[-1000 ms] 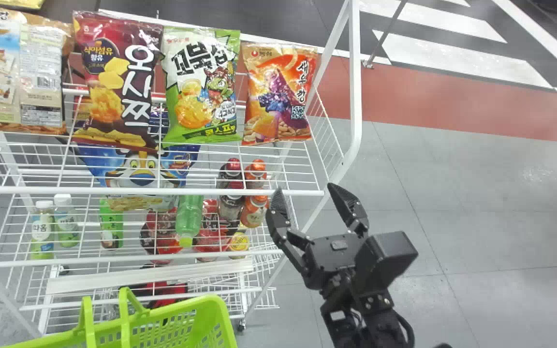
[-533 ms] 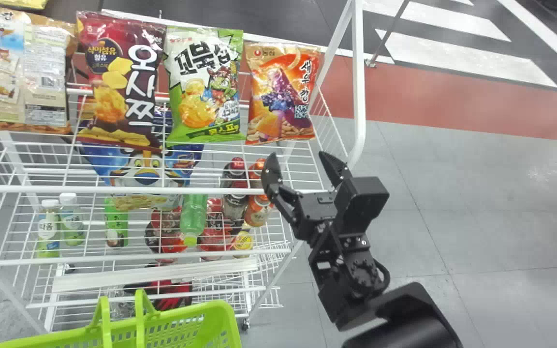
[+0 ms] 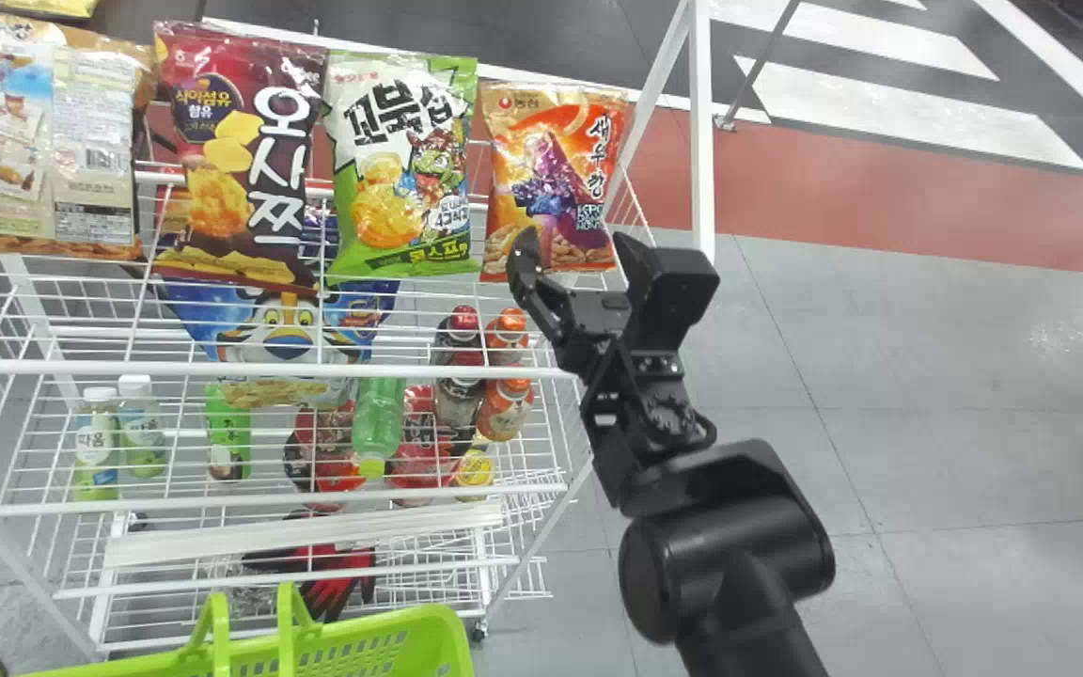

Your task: Hold basket handle with left hand then pick Saewookkang with right hand and place into basket

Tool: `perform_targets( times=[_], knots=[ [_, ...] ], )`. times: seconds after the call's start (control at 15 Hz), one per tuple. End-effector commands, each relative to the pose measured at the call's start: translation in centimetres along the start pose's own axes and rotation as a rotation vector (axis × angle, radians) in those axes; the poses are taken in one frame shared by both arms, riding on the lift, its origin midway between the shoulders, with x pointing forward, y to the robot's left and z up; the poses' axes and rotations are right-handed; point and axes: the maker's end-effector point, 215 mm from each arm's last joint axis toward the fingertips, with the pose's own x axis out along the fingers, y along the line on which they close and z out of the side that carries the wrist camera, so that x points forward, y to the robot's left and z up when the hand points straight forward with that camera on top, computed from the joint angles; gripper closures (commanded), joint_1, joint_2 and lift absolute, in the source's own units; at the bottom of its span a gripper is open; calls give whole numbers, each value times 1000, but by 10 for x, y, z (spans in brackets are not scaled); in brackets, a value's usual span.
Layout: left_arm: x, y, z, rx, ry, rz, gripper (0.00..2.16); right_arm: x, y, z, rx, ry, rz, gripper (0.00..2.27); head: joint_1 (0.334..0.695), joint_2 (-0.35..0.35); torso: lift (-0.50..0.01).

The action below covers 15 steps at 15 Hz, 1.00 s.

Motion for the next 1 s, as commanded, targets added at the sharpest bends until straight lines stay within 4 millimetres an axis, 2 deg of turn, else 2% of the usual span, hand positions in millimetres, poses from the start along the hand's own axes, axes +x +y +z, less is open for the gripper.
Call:
perform_targets(
  times=[0.0,0.4,0.6,0.67,0.93],
  knots=[
    [1,1,-4,-5,10,3,2088,24,-6,3,-5,0,-12,167,695,-323,-17],
    [-1,3,-10,-21,10,4,2088,75,-21,-1,-16,31,-28,167,695,-322,-17],
    [-1,3,-10,-21,10,4,2088,90,-31,-3,-27,48,-42,167,695,-324,-17],
    [-1,3,-9,-19,10,4,2088,94,-37,-10,-27,70,-43,167,695,-326,-17],
    [0,4,-7,-16,12,6,2088,108,-39,-25,-41,114,-20,167,695,-332,-17]
  ],
)
